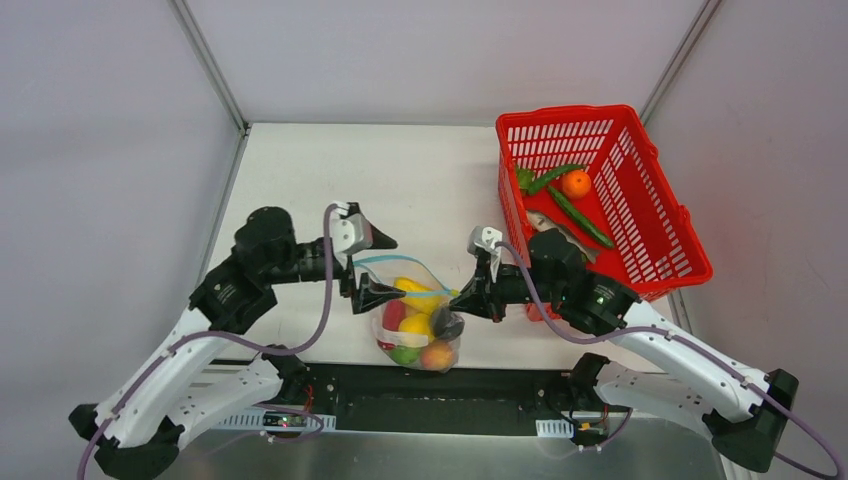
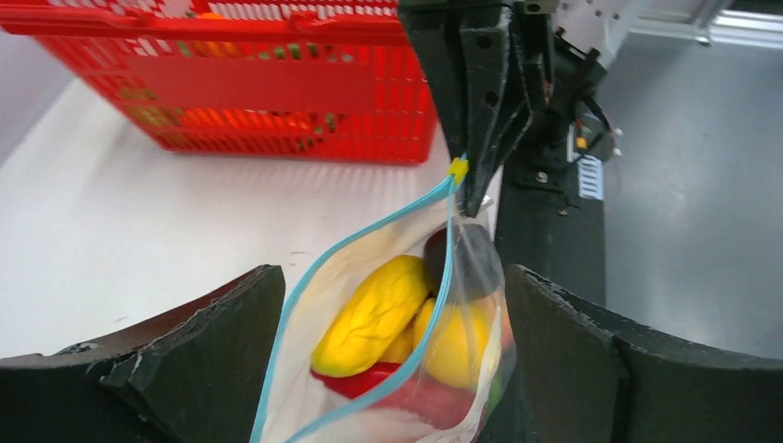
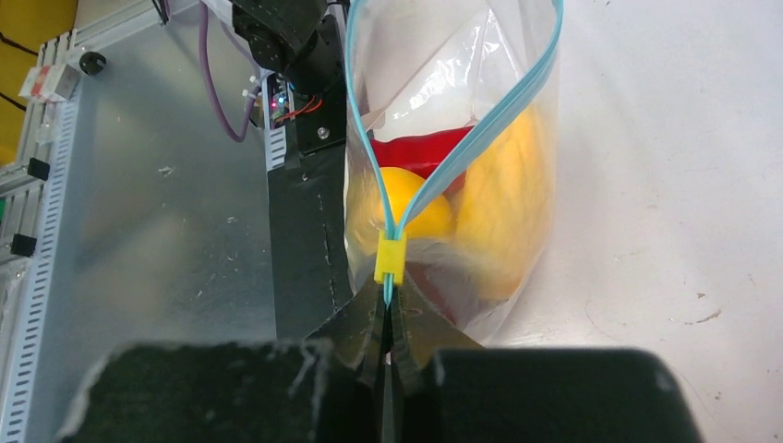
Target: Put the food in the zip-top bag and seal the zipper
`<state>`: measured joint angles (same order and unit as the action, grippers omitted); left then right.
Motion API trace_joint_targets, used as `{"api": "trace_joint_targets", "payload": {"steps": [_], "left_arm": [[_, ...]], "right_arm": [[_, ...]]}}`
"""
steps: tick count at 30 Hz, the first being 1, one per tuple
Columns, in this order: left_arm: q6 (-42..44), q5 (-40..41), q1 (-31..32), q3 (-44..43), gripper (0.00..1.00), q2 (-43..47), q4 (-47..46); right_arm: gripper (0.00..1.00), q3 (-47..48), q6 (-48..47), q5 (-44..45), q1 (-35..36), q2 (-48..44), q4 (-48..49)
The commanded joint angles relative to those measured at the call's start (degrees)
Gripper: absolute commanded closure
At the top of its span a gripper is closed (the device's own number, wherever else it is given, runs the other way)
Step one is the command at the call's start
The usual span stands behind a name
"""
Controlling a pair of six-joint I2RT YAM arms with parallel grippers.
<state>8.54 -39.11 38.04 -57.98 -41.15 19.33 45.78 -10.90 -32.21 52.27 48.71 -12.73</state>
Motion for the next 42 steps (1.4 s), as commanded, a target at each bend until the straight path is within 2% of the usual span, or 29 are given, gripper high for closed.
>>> {"api": "trace_joint_targets", "payload": {"steps": [1, 4, 9, 19, 26, 29, 32, 42], "left_arm": [[1.81, -1.48, 5.35, -3.87, 0.11, -4.58, -2.57], [3.34, 0.75, 8.71, -4.71, 0.14, -7.92, -1.58], [1.25, 0.70, 11.70, -2.74, 0.19, -10.29, -8.75], [1.89, 4.37, 16.72, -4.55, 0.31, -18.05, -9.04], [0.30, 5.38, 17.51, -3.29, 0.45, -19.57, -12.27], [-0.33, 4.61, 17.56, -2.30, 0.58, -19.74, -14.00], [0.25, 3.96, 17.59, -2.08, 0.65, -20.06, -13.12], [2.55, -3.21, 17.59, -2.71, 0.66, -21.13, -9.69]], "right_arm": [[1.00, 2.99, -3.95, -3.22, 0.24, 0.69, 0.45], [1.00, 3.20, -4.13, -4.18, 0.25, 0.61, 1.35], [1.00, 3.22, -4.35, -3.60, 0.26, 0.33, 1.83], [1.00, 1.67, -2.89, -3.08, 0.23, -0.77, 3.98], [1.00, 1.21, -2.75, -2.77, 0.29, -1.59, 4.88], [1.00, 0.90, -2.73, -2.57, 0.29, -1.81, 4.91], [1.00, 0.59, -2.60, -2.03, 0.27, -2.02, 5.21], [1.00, 0.14, -2.82, -0.61, 0.29, -2.73, 5.52]]}}
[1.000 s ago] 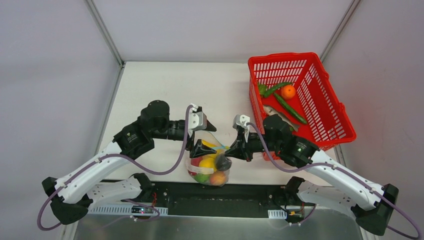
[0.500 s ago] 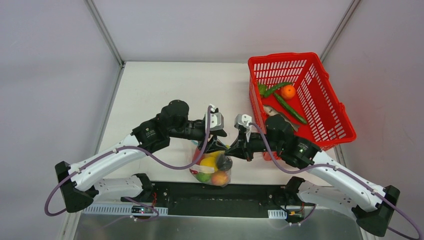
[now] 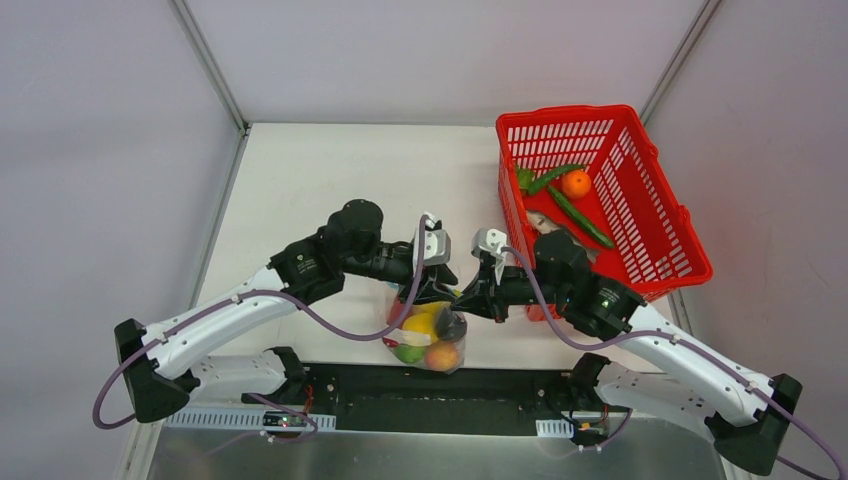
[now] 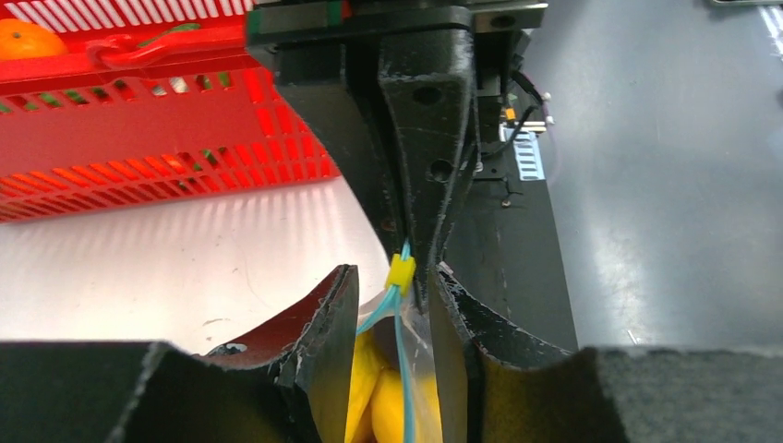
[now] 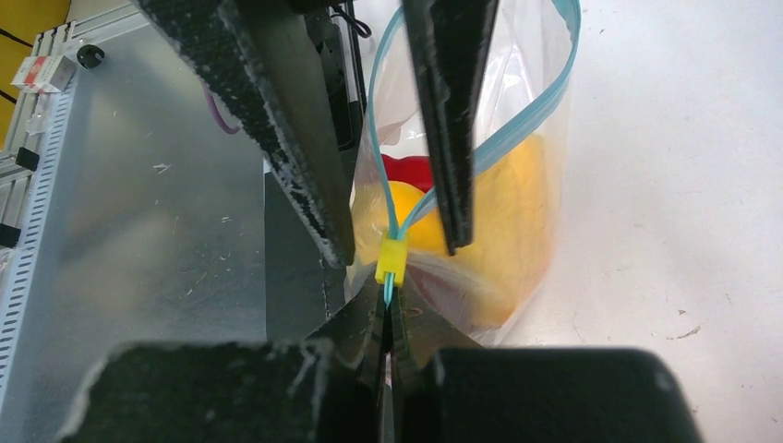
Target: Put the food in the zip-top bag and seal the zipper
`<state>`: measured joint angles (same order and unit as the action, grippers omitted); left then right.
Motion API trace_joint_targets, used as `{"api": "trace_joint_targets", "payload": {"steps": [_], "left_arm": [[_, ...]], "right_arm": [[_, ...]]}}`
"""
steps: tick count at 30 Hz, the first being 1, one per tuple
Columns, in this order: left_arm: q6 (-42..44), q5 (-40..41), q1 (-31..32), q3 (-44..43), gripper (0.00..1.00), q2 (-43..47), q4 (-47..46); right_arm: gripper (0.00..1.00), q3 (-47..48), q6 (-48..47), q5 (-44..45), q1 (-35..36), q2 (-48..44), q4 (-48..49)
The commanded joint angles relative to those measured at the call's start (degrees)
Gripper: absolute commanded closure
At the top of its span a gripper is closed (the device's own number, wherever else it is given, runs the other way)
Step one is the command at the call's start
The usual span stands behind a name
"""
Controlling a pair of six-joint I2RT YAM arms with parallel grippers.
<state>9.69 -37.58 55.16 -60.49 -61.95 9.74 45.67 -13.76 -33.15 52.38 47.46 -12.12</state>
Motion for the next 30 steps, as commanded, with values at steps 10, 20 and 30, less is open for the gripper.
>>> {"api": "trace_joint_targets", "payload": {"steps": [10, 20, 30], "left_arm": [[2.80, -6.38, 0.42, -2.66, 0.83, -3.01, 3.52], [5.54, -3.77, 0.41, -3.12, 1.00, -1.07, 7.32], [7.73, 2.62, 0.18, -0.10, 1.00, 2.89, 11.68]], "right_arm": [[1.00, 0.08, 0.05, 0.62, 0.18, -1.44, 5.39], [1.00, -0.50, -0.04, 1.27, 0.18, -1.50, 5.54], [1.00, -1.55, 0.13, 3.84, 0.16, -2.99, 4.89]]}}
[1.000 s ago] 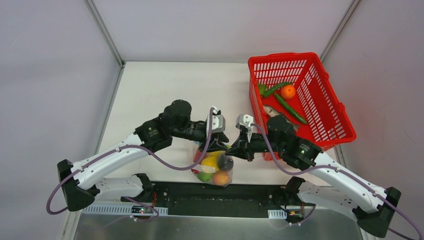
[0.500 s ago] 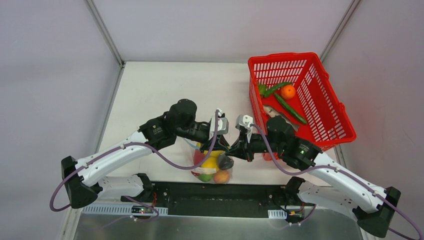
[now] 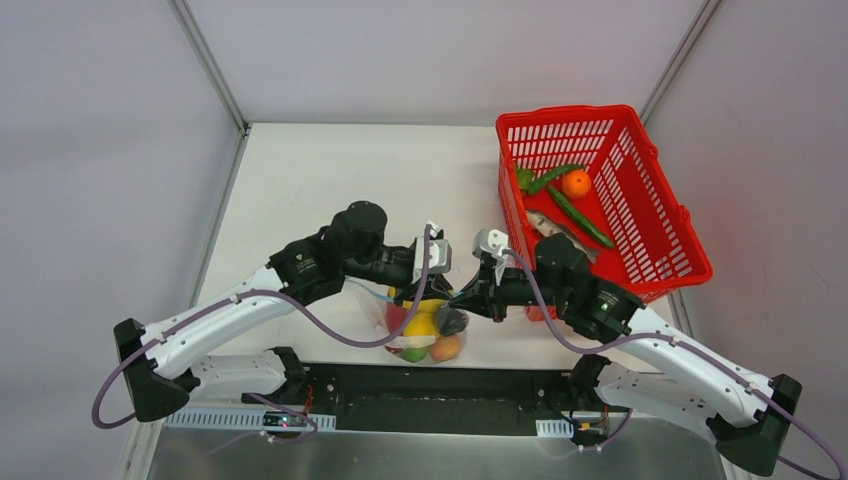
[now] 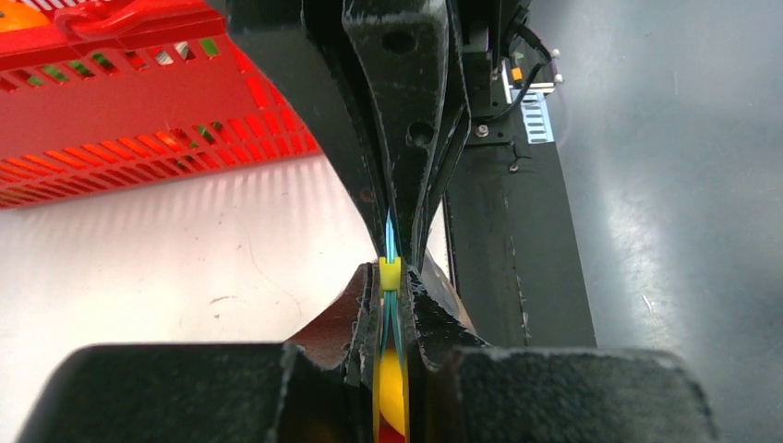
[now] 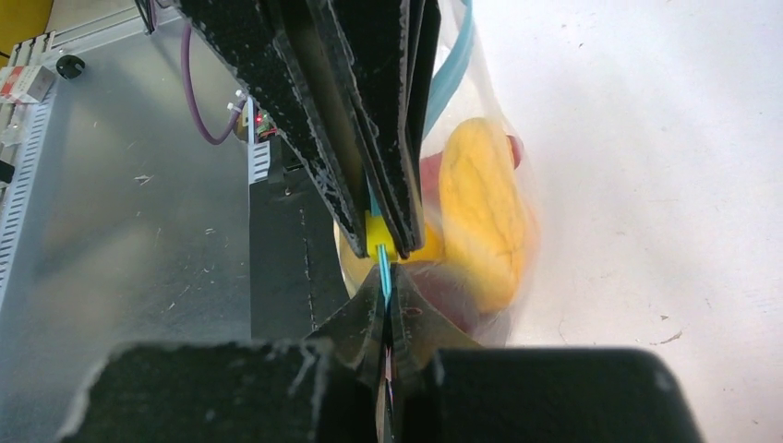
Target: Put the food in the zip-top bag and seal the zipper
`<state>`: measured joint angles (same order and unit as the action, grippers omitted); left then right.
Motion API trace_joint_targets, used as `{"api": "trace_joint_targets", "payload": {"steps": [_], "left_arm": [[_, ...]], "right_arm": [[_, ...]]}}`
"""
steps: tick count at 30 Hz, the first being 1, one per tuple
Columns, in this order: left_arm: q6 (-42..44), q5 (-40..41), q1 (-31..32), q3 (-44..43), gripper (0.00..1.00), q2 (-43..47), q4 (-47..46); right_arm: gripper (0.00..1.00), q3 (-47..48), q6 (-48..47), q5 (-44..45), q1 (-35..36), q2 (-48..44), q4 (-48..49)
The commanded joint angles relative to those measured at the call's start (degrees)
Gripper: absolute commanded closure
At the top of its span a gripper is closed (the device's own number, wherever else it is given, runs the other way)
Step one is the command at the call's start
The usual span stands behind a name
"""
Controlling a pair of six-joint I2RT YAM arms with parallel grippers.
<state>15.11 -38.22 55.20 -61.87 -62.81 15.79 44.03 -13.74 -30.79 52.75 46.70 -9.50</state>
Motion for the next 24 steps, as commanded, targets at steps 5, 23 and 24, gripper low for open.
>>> {"api": "trace_joint_targets", "payload": {"steps": [5, 23, 24], "left_arm": [[2.27, 3.96, -0.44, 2.63, 1.00, 5.61, 5.87], [0.43, 15.20, -0.74, 9.07, 1.00, 14.76, 5.53], [0.01, 14.33, -0.79, 8.90, 1.00, 14.77, 4.75]], "right_arm": [[1.00, -0.16, 0.20, 1.58, -0.27, -2.31, 2.19], [1.00, -1.13, 0.68, 1.72, -0.20, -2.15, 2.65], [1.00, -0.81, 0.89, 1.70, -0.19, -1.75, 2.81]]}}
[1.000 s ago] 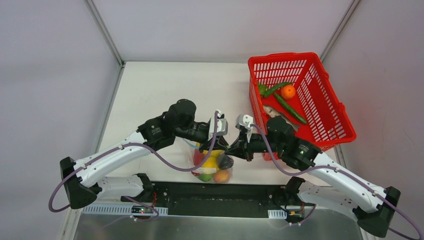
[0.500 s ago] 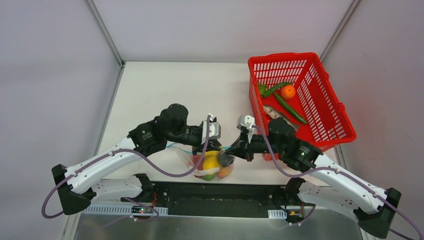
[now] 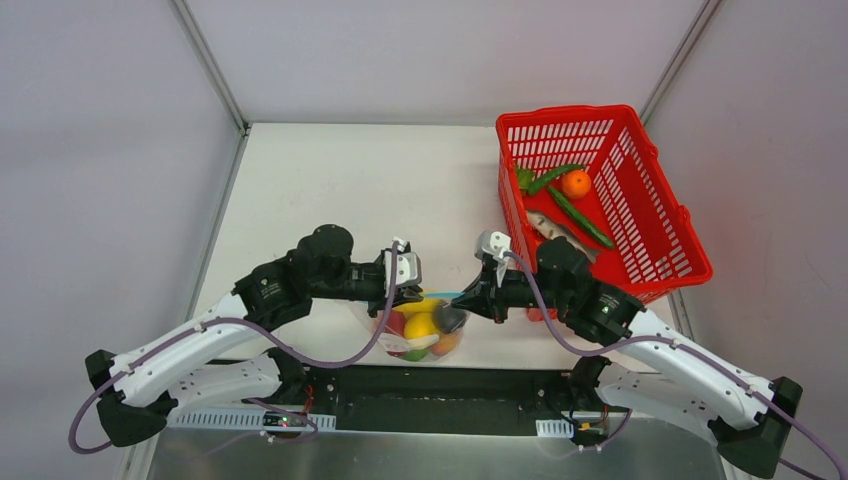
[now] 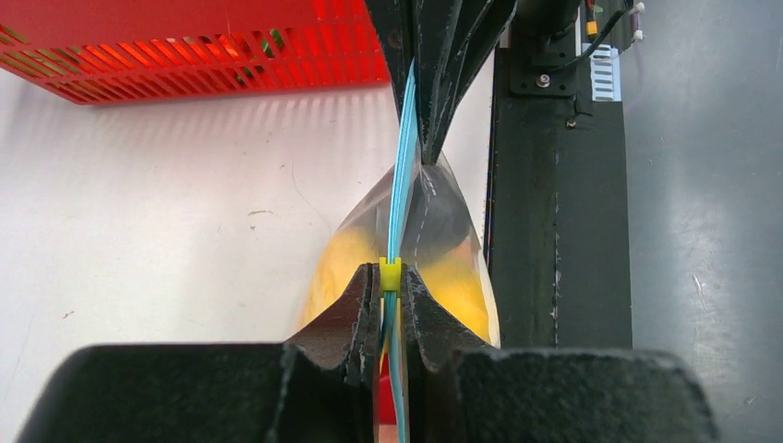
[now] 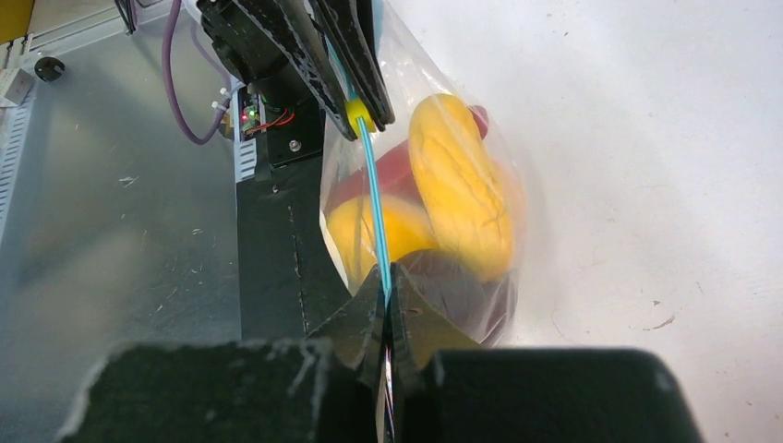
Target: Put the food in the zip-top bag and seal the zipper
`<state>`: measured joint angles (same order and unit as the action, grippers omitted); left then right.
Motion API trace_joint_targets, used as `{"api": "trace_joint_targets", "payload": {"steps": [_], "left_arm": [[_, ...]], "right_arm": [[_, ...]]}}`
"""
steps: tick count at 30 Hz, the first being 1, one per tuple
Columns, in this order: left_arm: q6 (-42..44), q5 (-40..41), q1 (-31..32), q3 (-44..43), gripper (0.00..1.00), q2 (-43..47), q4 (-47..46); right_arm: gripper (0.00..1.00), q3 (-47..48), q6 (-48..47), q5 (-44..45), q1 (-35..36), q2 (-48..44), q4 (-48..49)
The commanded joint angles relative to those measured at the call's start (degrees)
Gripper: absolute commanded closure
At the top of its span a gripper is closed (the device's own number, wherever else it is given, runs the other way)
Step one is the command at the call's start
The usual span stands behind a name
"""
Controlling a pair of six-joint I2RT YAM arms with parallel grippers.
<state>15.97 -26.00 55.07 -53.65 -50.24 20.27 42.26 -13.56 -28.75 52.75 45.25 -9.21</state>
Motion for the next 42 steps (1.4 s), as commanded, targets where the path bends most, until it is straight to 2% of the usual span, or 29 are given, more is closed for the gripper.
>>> {"api": "trace_joint_targets", "payload": {"steps": [1, 3, 6, 8, 11, 13, 15, 18, 21, 27, 42], "left_arm": [[-1.25, 0.96, -0.61, 0.36, 1.00, 1.91, -0.41], [-1.93, -1.38, -0.58, -0.92, 1.00, 0.58, -0.96], [-2.45, -4.92, -0.65, -3.64, 1.00, -2.34, -0.30], [-2.43, -7.20, -0.58, -5.00, 1.00, -4.11, -0.01], [-2.43, -8.69, -0.60, -6.53, 1.00, -5.88, 0.27], [-2.42, -9.04, -0.51, -6.97, 1.00, -6.34, 0.31], [-2.43, -8.96, -0.55, -6.85, 1.00, -6.22, -0.17], [-2.52, -9.11, -0.52, -6.27, 1.00, -5.86, -0.84], [-2.57, -8.93, -0.55, -6.04, 1.00, -5.64, -0.85], [-2.18, -7.20, -0.57, -4.89, 1.00, -4.35, -0.46], [-1.52, 6.09, -0.71, 3.79, 1.00, 7.58, 4.52]], "right_arm": [[0.98, 1.35, 1.05, -0.20, -0.20, 0.22, 2.89], [0.88, 2.29, 1.03, -1.12, -0.20, 1.29, 3.01], [0.64, 4.66, 0.44, -1.83, -0.19, 3.19, 2.51], [0.52, 6.10, -0.98, -1.85, -0.23, 4.30, 1.67], [0.41, 7.98, -3.52, -2.50, -0.19, 5.67, 0.02], [0.40, 8.56, -4.75, -2.89, -0.19, 6.65, -1.71], [0.41, 8.78, -5.43, -3.20, -0.19, 7.70, -2.57], [0.49, 8.55, -5.77, -4.31, -0.19, 8.30, -2.53], [0.63, 8.33, -5.69, -4.45, -0.26, 8.18, -1.97], [1.00, 6.43, -4.22, -2.28, -0.24, 5.99, 2.05], [1.00, -0.64, 0.50, 5.87, -0.19, -0.99, 7.60]]}}
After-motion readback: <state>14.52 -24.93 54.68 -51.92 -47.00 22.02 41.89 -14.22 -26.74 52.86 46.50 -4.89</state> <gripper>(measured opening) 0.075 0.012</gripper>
